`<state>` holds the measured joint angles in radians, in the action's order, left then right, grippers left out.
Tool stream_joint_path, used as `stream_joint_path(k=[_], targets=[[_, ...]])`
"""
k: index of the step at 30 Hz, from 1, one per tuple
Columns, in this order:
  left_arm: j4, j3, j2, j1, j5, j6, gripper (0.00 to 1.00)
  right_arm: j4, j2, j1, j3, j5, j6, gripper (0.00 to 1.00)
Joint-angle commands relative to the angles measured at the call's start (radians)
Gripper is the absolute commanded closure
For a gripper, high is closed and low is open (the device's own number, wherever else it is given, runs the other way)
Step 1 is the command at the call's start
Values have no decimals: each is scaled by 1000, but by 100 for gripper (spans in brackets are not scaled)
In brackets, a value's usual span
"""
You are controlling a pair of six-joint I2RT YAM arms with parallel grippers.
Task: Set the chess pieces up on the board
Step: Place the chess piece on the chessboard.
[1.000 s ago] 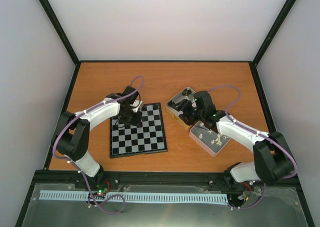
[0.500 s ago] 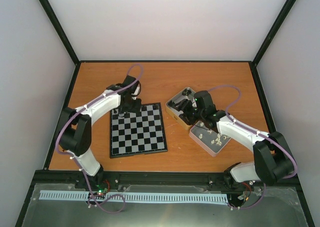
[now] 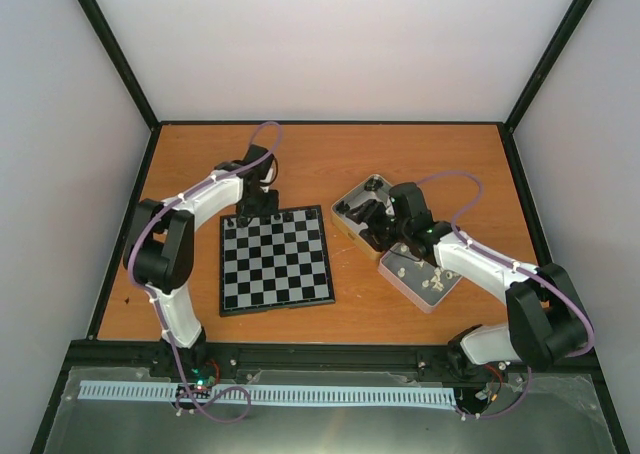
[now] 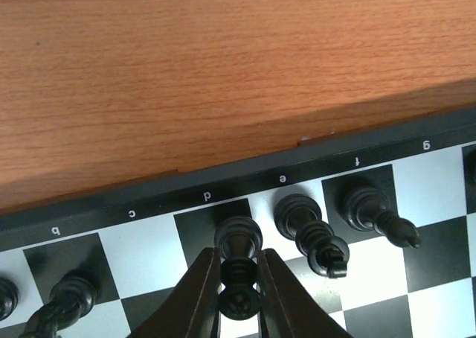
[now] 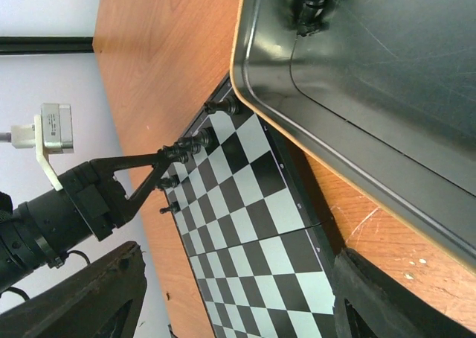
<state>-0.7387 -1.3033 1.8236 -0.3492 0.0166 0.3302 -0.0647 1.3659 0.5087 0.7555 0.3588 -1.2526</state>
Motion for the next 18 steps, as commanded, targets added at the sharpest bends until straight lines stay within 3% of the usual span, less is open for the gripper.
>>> stream_joint_path(k=[1, 12, 18], targets=[[-2, -42, 27, 1, 12, -14, 86, -6, -28, -9, -17, -3, 13, 31], [-19, -32, 33, 1, 46, -16, 85, -1, -27, -10, -22, -1, 7, 31], [-31, -50, 27, 1, 47, -14, 72, 7, -24, -10, -16, 6, 18, 31]])
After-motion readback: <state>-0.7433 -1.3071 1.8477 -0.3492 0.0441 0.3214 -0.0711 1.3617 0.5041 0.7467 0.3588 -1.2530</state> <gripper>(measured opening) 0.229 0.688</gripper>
